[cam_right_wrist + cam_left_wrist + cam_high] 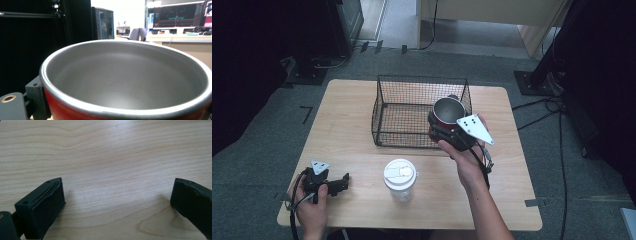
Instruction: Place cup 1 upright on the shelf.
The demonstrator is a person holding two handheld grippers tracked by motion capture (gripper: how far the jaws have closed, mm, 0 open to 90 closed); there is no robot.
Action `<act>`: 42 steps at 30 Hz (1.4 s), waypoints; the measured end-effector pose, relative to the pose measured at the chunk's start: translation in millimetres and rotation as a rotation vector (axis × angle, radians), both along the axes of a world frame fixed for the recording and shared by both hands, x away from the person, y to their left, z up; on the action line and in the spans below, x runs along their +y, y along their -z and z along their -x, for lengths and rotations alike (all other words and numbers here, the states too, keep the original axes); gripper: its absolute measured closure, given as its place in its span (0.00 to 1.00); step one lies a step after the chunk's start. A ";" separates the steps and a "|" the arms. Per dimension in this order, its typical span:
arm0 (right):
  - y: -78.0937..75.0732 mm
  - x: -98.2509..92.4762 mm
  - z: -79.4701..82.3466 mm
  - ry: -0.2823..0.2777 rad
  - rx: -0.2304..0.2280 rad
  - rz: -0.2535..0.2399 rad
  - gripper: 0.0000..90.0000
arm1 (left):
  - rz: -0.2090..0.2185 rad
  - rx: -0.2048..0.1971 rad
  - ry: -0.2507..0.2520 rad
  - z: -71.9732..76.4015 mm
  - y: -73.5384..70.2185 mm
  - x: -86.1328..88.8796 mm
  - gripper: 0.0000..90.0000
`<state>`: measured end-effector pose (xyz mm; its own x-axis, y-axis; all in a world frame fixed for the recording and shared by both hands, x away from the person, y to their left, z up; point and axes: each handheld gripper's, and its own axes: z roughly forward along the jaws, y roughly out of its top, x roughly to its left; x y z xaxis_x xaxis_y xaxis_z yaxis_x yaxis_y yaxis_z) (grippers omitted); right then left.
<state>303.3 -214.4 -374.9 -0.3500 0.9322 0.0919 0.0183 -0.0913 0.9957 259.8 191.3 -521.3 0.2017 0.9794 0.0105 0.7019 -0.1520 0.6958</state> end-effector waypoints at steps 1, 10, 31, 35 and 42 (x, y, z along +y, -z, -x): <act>0.0 0.0 0.0 0.000 0.000 0.000 0.08 | 0.000 0.000 0.000 0.0 0.0 0.0 0.00; -6.2 3.4 -24.0 0.042 -0.038 -0.002 0.08 | 0.000 0.001 0.000 0.0 -0.1 0.0 0.00; 10.7 9.5 -85.9 0.072 0.010 -0.003 0.08 | -0.001 0.001 0.000 0.0 -0.1 0.0 0.00; 19.7 9.0 -97.7 0.080 0.037 -0.013 0.08 | 0.000 0.002 0.000 0.1 -0.1 0.0 0.00; 25.7 11.7 -115.4 0.110 0.061 -0.015 0.08 | 0.000 0.002 0.000 0.1 -0.1 0.0 0.00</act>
<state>418.7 -202.7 -400.6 -0.2393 0.9630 0.1240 0.0678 -0.1109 0.9915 259.8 191.2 -521.2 0.2020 0.9793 0.0103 0.7029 -0.1523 0.6948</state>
